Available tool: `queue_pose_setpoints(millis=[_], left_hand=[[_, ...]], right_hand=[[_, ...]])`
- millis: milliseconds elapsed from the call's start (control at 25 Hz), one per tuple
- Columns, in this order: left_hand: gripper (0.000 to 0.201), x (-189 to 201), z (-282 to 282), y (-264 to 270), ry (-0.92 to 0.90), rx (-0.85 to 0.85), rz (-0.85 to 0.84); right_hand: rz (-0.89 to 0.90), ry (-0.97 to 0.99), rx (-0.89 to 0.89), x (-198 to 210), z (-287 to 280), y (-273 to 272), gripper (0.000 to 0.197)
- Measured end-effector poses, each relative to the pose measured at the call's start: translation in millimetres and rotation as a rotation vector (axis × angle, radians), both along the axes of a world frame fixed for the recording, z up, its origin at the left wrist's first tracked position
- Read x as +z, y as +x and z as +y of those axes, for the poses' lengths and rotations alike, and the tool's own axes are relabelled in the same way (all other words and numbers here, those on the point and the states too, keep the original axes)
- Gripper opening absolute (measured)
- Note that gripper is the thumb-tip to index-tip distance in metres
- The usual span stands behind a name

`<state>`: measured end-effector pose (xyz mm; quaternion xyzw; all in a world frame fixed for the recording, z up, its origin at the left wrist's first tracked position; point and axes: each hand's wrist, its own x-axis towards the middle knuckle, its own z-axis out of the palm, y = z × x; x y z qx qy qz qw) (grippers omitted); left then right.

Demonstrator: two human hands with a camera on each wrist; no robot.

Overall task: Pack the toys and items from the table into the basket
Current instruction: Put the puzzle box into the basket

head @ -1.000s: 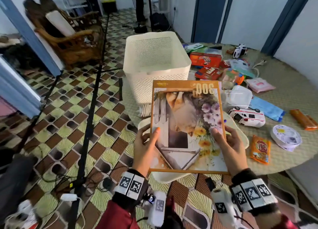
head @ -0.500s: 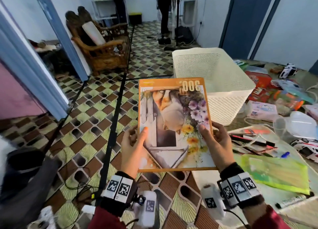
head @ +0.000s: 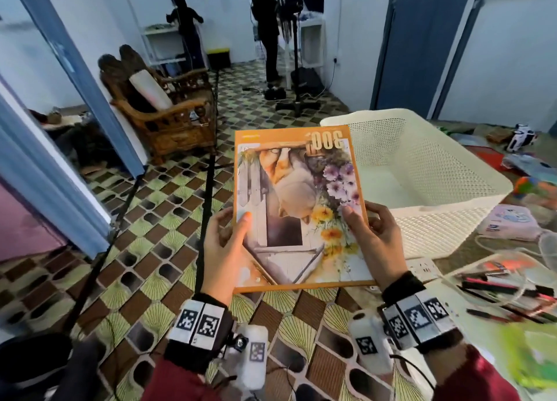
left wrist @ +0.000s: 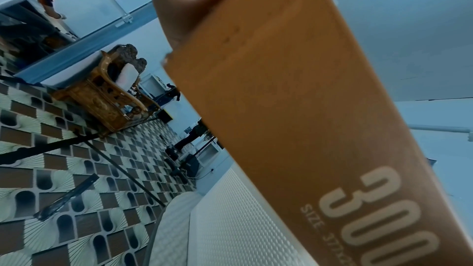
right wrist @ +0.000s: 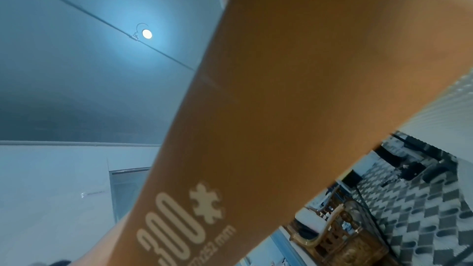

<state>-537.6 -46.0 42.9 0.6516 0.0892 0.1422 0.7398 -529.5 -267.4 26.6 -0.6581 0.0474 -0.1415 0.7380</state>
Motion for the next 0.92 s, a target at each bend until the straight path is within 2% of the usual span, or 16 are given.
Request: queue_pose_setpoints(millis=[200, 360, 480, 600, 920], left_hand=[[0.026, 21, 9, 79, 0.017, -0.074, -0.051], [0.025, 36, 9, 159, 0.004, -0.115, -0.094], [0.027, 47, -2, 220, -0.005, -0.192, -0.112], [0.022, 59, -18, 266, 0.0, -0.256, -0.135], [0.019, 66, -87, 356, -0.021, -0.511, -0.184]], right_hand=[[-0.03, -0.032, -0.096, 25, 9, 67, 0.046], [-0.049, -0.083, -0.161, 45, 5, 132, 0.054], [-0.068, -0.096, -0.228, 62, -5, 180, 0.049], [-0.077, -0.1, -0.282, 75, -18, 212, 0.058], [-0.069, -0.137, -0.428, 85, -64, 247, 0.049]])
